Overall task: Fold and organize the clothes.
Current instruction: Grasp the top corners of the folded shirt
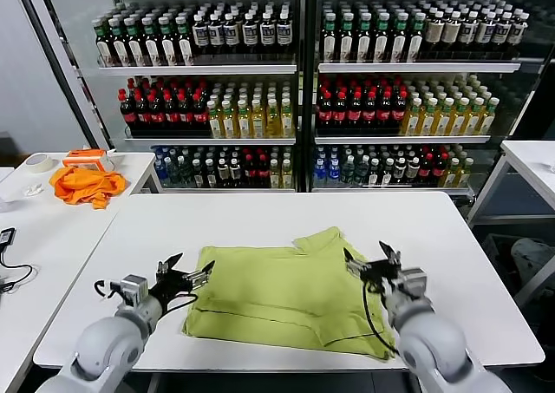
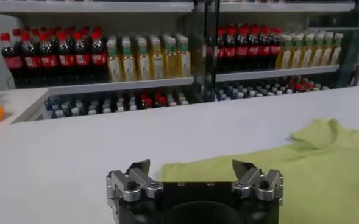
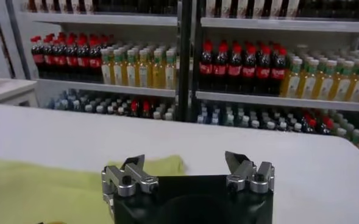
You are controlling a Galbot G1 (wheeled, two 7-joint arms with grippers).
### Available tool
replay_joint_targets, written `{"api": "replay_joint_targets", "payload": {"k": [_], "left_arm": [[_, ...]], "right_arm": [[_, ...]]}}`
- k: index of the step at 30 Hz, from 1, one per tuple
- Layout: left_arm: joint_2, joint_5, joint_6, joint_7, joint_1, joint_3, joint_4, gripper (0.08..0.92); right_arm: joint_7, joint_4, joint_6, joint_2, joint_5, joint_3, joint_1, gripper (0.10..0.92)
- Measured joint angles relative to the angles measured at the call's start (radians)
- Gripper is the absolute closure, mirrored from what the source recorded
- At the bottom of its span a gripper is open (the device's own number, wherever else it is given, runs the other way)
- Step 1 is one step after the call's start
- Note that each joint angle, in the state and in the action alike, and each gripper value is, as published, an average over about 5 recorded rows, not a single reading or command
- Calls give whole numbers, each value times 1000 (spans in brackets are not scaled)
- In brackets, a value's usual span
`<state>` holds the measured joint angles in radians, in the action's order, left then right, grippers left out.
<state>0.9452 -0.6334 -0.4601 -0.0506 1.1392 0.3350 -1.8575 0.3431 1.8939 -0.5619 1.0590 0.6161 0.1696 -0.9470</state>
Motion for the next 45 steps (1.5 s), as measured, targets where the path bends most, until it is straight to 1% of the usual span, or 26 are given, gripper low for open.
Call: {"api": "replay_joint_targets", "payload": {"k": [7, 16, 26, 35, 38, 42, 45], "left_arm": [[18, -11, 18, 35, -109, -65, 124, 177], [29, -9, 36, 73, -192, -103, 246, 177], [39, 1, 55, 90, -220, -125, 319, 177], [52, 2, 78, 100, -260, -140, 372, 177], [56, 4, 86, 102, -270, -148, 387, 177], [61, 7, 90, 103, -276, -155, 399, 180], [62, 8, 90, 105, -275, -158, 402, 222]], "right_arm": [[25, -182, 3, 67, 15, -73, 125, 203], [50, -358, 11, 148, 19, -117, 225, 203], [76, -475, 13, 198, 21, -139, 288, 203], [73, -523, 15, 213, 23, -142, 305, 203], [63, -533, 16, 213, 23, -143, 311, 230], [51, -547, 16, 217, 25, -144, 316, 329], [46, -556, 16, 222, 25, -144, 318, 406]]}}
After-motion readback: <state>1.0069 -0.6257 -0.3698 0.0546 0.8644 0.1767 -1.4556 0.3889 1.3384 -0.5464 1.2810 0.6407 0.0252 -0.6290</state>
